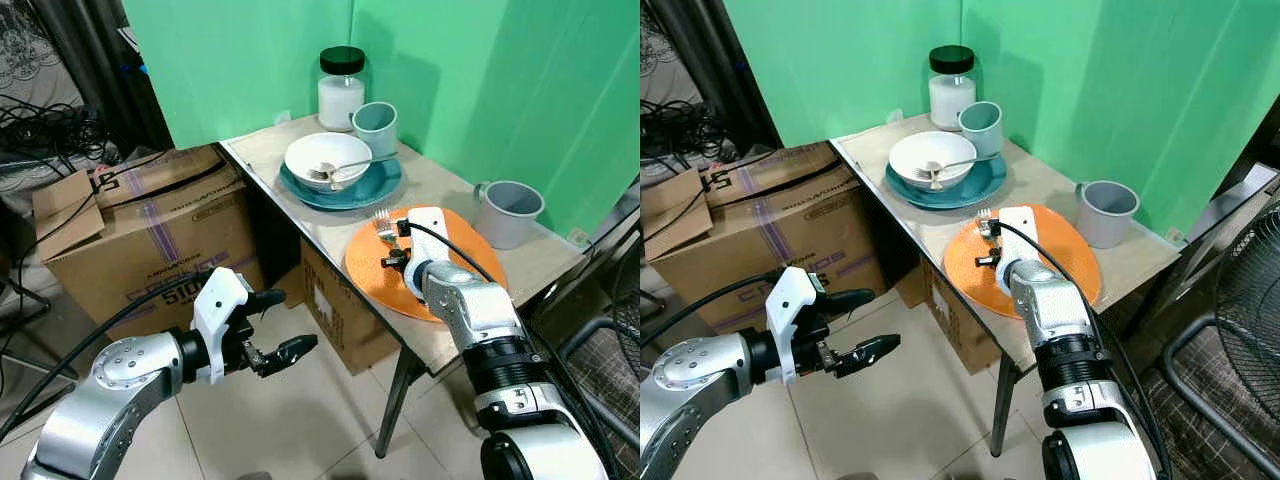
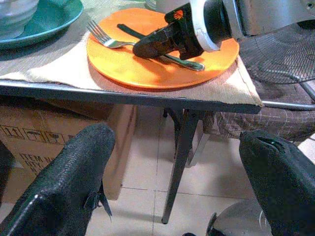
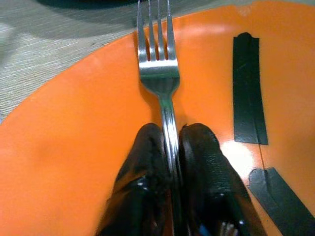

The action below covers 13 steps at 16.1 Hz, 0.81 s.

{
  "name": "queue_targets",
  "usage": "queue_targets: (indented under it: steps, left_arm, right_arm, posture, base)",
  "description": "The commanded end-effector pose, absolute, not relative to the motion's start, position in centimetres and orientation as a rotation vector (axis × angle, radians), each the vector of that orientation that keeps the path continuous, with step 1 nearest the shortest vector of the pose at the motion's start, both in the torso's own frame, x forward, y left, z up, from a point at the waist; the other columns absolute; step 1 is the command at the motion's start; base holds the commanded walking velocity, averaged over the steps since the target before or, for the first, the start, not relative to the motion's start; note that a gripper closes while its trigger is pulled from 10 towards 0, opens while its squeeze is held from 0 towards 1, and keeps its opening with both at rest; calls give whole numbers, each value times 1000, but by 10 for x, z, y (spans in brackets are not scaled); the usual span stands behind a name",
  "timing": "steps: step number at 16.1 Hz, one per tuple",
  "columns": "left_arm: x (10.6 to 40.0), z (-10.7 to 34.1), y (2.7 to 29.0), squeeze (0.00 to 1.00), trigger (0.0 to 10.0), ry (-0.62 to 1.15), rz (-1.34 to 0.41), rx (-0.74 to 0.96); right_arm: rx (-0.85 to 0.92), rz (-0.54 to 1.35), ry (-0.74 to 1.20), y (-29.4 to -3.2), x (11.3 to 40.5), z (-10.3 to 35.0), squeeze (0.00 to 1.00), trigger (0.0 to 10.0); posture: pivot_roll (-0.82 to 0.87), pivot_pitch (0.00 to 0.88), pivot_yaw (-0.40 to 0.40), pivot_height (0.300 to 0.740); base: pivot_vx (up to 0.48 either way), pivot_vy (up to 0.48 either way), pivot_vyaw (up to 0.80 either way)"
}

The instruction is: Setting the table

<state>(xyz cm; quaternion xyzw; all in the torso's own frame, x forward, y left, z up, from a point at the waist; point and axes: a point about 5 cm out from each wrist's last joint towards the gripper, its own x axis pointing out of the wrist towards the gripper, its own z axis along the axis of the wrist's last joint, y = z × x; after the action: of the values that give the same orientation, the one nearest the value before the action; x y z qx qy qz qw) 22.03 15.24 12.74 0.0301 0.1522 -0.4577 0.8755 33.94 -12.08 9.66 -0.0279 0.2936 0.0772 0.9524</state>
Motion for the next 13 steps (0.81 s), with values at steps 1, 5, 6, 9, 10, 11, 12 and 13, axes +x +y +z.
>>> queue_targets:
  steps: [1, 5, 6, 9, 10, 11, 12, 13]
  left_arm:
    - [220, 130, 153, 0, 10000, 315, -954, 80]
    - [220, 131, 154, 0, 10000, 313, -951, 84]
    - [221, 131, 154, 0, 10000, 311, -949, 89]
    - [223, 132, 155, 0, 10000, 299, -934, 106]
    - [225, 134, 155, 0, 10000, 285, -925, 111]
    - [226, 136, 156, 0, 10000, 277, -921, 112]
    - [229, 140, 154, 0, 10000, 249, -913, 107]
    - [230, 142, 153, 0, 10000, 239, -911, 106]
  right_arm:
    - [-58, 176, 622, -117, 338, 92, 0, 0]
    - [-55, 180, 620, -118, 338, 92, 0, 0]
    - [-47, 178, 615, -118, 338, 93, 0, 0]
    - [26, 157, 533, -128, 342, 112, 0, 0]
    - [71, 157, 478, -136, 340, 127, 0, 0]
    - [88, 158, 453, -140, 339, 134, 0, 0]
    - [146, 168, 354, -152, 331, 161, 0, 0]
    - [159, 176, 314, -155, 327, 170, 0, 0]
  posture:
    - [76, 0, 49, 740]
    - [78, 0, 47, 740]
    - [80, 0, 46, 740]
    - [84, 0, 44, 740]
    - [85, 0, 44, 740]
    - [84, 0, 45, 740]
    - [71, 0, 56, 740]
    - [71, 0, 56, 740]
  base:
    - [0, 0, 0]
    - [0, 0, 0]
    - [0, 0, 0]
    - [0, 0, 0]
    - [0, 0, 0]
    - [0, 0, 0]
    - [0, 0, 0]
    - [0, 0, 0]
